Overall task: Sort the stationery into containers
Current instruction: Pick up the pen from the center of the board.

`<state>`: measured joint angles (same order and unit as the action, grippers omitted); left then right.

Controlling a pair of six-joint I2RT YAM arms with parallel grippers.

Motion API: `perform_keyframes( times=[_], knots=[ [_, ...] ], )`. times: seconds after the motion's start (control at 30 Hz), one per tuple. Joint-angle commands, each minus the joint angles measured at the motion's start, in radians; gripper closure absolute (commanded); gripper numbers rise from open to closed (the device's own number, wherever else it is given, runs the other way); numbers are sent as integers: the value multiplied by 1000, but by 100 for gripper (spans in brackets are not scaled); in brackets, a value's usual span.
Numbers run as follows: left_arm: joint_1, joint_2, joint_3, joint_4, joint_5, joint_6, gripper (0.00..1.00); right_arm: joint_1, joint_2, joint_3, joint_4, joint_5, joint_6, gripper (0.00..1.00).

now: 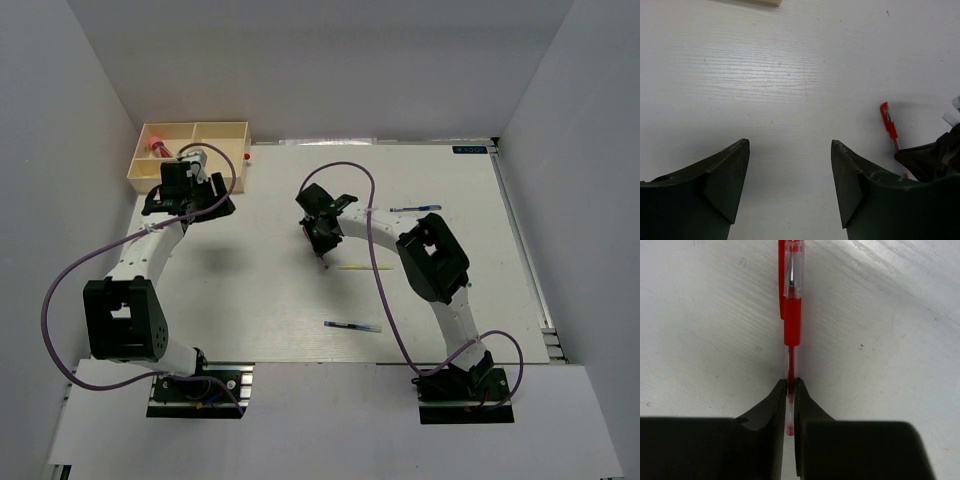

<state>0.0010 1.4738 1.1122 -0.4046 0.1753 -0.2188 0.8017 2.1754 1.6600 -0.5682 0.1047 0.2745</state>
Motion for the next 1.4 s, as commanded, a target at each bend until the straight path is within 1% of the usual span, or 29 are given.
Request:
perform_keyframes(
  times=[0.0,0.03,0.07,0.1,0.13,0.17,0.2,0.23,0.27,0.3,0.33,0.37,0.4,0.43,0.47,0.53,0.57,0.6,0.63,0.67,0.77,0.87,1.1,1.2,1.37],
  knots=[
    [1,-67,-28,24,82,-55,25,2,34,-48,-6,-57,-4,92],
    [11,-64,-38,26,167,-82,24,1,29,-51,-9,-72,-14,100],
    [11,-53,-40,23,223,-103,23,-4,12,-55,-10,-94,-20,100],
    [11,-55,-41,29,286,-141,23,-6,-37,-63,-9,-159,-23,100],
    [11,-58,-52,44,352,-163,23,-9,-72,-87,1,-187,-29,100],
    [11,-76,-90,94,469,-186,22,-25,-106,-98,7,-219,-31,100],
    [11,-92,-119,137,521,-247,22,-33,-171,-108,30,-312,-37,100],
    [11,-110,-153,186,573,-278,22,-38,-199,-92,36,-363,-55,100],
    [11,-130,-237,316,661,-313,21,-64,-219,-74,33,-408,-84,100],
    [-4,-180,-286,395,693,-402,21,-73,-253,-51,19,-486,-99,100],
    [-4,-208,-332,488,704,-451,22,-85,-272,-31,18,-506,-103,100],
    [-15,-234,-416,632,719,-552,23,-97,-290,-37,28,-531,-87,100],
    [-15,-271,-455,712,731,-604,26,-104,-331,-49,65,-590,-81,100],
    [-24,-279,-489,839,728,-661,28,-105,-344,-57,77,-609,-69,100],
    [-24,-280,-521,858,715,-726,30,-108,-353,-57,80,-656,-49,100],
    [-35,-268,-523,863,704,-760,34,-107,-351,-51,85,-700,-31,100],
    [-47,-264,-528,886,701,-812,34,-107,-351,-49,102,-720,-18,100],
    [-47,-265,-547,918,693,-838,36,-107,-347,-45,106,-729,-5,100],
    [-71,-273,-554,953,681,-859,36,-108,-342,-33,106,-744,2,100],
    [-81,-276,-558,960,670,-873,36,-107,-332,-19,106,-764,2,100],
    [-113,-280,-554,969,642,-876,39,-104,-324,32,113,-803,20,100],
    [-134,-279,-543,1015,639,-884,42,-104,-319,35,122,-816,37,100],
    [-154,-265,-551,1023,602,-883,49,-108,-327,52,128,-784,74,100],
    [-154,-262,-534,1035,573,-887,49,-121,-324,82,116,-728,114,100],
    [-154,-250,-473,1032,506,-887,42,-150,-315,142,97,-669,167,100]
  ],
)
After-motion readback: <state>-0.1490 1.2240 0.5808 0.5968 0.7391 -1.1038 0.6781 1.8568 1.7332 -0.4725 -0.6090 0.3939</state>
